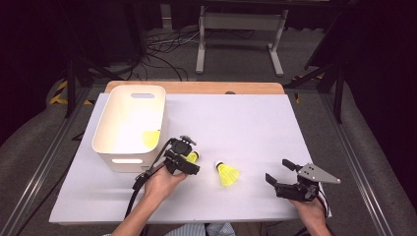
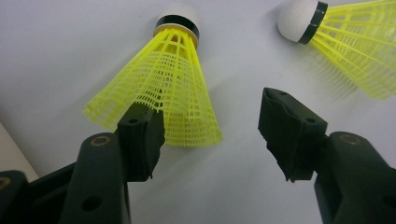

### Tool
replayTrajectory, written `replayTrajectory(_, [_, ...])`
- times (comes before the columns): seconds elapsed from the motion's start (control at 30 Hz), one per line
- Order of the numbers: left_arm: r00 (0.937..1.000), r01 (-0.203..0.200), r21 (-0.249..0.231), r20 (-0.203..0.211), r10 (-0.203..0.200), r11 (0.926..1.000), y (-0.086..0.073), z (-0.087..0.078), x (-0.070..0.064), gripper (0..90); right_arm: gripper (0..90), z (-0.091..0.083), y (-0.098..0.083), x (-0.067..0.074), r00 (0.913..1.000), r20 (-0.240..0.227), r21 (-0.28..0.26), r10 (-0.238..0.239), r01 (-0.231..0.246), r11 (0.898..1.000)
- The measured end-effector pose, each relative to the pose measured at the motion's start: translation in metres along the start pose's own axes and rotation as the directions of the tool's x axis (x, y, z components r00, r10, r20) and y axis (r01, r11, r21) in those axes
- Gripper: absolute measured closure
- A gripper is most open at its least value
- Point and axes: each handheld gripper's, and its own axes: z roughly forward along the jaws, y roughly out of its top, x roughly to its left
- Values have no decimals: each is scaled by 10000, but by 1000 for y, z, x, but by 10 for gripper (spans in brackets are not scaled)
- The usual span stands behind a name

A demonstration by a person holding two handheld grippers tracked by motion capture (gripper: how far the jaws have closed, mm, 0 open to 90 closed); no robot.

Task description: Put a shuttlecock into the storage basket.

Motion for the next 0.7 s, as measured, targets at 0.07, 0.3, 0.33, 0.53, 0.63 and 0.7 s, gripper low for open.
replayTrajectory(0.07, [10000, -11, 1, -48, 11, 10000, 1, 1, 1, 457, 143, 0, 0, 0, 10000, -9, 6, -32, 32, 10000])
replayTrajectory(0.3, [10000, 5, -45, -16, -6, 10000, 2, 5, 2, 559, 143, 0, 0, 0, 10000, -15, 17, -28, 28, 10000])
replayTrajectory(0.33, [10000, 13, -48, 10, -13, 10000, 2, 6, 2, 572, 143, 0, 0, 0, 10000, -19, 19, -35, 35, 10000])
replayTrajectory(0.53, [10000, -30, 5, -52, 30, 10000, 3, 6, 3, 664, 143, 0, 0, 0, 10000, -25, 21, -41, 42, 10000])
replayTrajectory(0.63, [10000, -4, 29, -36, 4, 10000, 4, 7, 4, 697, 143, 0, 0, 0, 10000, -34, 32, -37, 37, 10000])
replayTrajectory(0.7, [10000, -42, 104, 20, 42, 9999, 4, 8, 4, 730, 143, 0, 0, 0, 10000, -39, 37, -45, 45, 10000])
